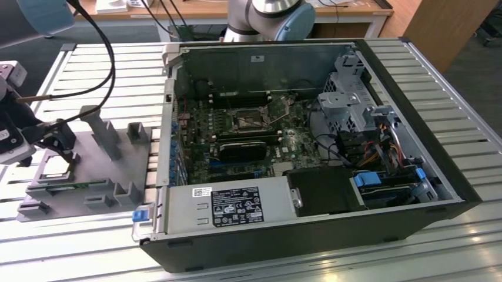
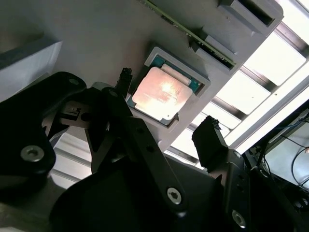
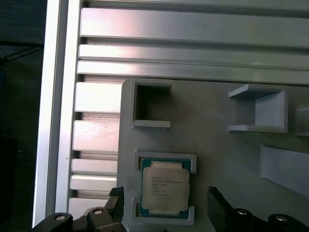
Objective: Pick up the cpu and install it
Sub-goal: 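Pick up the cpu and move it towards the insertion slot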
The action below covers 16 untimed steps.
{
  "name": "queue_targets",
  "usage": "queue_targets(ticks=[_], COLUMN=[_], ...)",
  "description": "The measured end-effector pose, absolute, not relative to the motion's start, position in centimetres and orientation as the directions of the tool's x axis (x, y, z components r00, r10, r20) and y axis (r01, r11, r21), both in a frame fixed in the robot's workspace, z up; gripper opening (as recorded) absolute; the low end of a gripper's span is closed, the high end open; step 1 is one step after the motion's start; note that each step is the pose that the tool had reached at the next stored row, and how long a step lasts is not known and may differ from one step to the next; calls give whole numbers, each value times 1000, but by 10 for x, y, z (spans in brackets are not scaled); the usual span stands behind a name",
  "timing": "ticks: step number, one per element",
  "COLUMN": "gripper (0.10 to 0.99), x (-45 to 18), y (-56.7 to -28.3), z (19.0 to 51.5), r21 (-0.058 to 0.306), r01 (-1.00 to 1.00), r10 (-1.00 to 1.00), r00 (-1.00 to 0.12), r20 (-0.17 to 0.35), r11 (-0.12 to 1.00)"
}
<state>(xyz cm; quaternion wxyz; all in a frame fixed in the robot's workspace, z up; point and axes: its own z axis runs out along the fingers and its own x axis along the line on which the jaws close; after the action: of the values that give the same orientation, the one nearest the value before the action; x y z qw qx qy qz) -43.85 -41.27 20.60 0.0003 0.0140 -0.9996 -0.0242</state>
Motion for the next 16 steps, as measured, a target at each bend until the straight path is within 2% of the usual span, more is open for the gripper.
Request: queue_targets(ticks=[16], gripper=[788], x=[-439], y=[-412], z=[195], r21=[48], r01=[-13], r10=[-13], r00=[-1000], r20=[4], r11=[999])
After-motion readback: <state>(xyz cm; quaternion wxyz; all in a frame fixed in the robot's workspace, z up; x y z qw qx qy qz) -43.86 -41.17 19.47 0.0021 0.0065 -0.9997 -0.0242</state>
